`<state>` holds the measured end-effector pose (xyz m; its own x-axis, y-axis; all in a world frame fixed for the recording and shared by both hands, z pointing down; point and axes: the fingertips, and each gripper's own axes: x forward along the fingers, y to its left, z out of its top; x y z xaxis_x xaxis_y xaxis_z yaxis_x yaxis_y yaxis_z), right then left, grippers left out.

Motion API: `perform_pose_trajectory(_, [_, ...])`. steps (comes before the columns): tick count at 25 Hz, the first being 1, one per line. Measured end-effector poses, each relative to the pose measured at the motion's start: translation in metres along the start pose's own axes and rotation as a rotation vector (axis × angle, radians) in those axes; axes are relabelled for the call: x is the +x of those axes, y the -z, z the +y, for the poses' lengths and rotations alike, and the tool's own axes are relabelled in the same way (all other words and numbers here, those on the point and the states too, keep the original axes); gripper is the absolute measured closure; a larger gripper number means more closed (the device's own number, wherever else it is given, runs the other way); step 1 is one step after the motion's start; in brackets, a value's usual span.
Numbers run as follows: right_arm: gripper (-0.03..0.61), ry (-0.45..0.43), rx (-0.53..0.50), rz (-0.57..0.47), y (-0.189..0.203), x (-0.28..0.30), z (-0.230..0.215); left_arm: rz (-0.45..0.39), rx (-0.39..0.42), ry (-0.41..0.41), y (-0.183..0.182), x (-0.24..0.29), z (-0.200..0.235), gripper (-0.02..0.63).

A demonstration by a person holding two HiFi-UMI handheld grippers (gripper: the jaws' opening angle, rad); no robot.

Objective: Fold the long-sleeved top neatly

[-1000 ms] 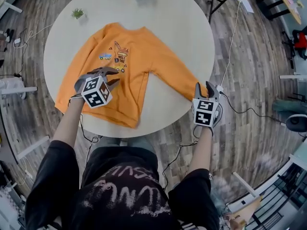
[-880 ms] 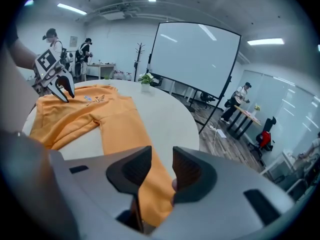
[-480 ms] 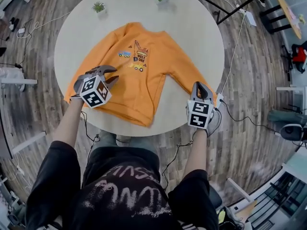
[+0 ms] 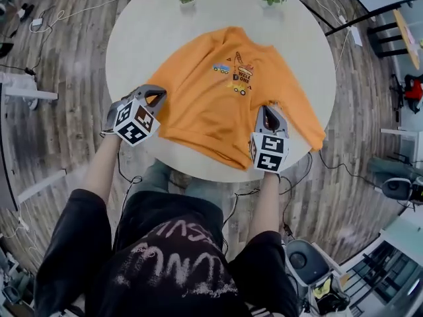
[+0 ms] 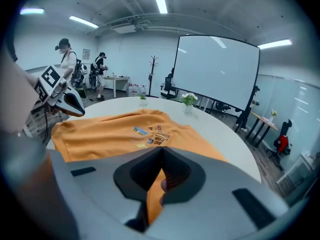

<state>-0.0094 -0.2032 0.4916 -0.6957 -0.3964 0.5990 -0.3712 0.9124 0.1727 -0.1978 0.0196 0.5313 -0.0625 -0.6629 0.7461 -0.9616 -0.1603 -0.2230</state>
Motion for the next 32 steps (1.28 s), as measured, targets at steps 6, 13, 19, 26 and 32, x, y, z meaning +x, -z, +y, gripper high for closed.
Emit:
perform_pose_trajectory(6, [0.572,-0.056,-0.009,0.004,-0.018,0.018,0.090,0.013,-0.105,-0.016,0.084,-0.041,0.014,0.603])
perform_pose_trajectory(13, [0.572,-0.140,-0.053,0.007,-0.034,0.026,0.161,0.019,-0.235,-0.042,0.140,-0.075,0.011,0.599])
perform_pose_trajectory(19, [0.572,-0.190,-0.100,0.023,-0.025,0.023,0.175,0.039,-0.322,-0.012,0.155,-0.077,-0.020,0.457])
perform_pose_trajectory(26, [0.572,-0.199,-0.107,0.034,-0.004,0.007,0.166,0.093,-0.402,-0.013,0.163,-0.065,-0.040,0.471])
perform_pose_trajectory(32, [0.572,-0.186,-0.096,0.026,0.005,-0.004,0.149,0.144,-0.277,-0.020,0.156,-0.068,-0.035,0.578])
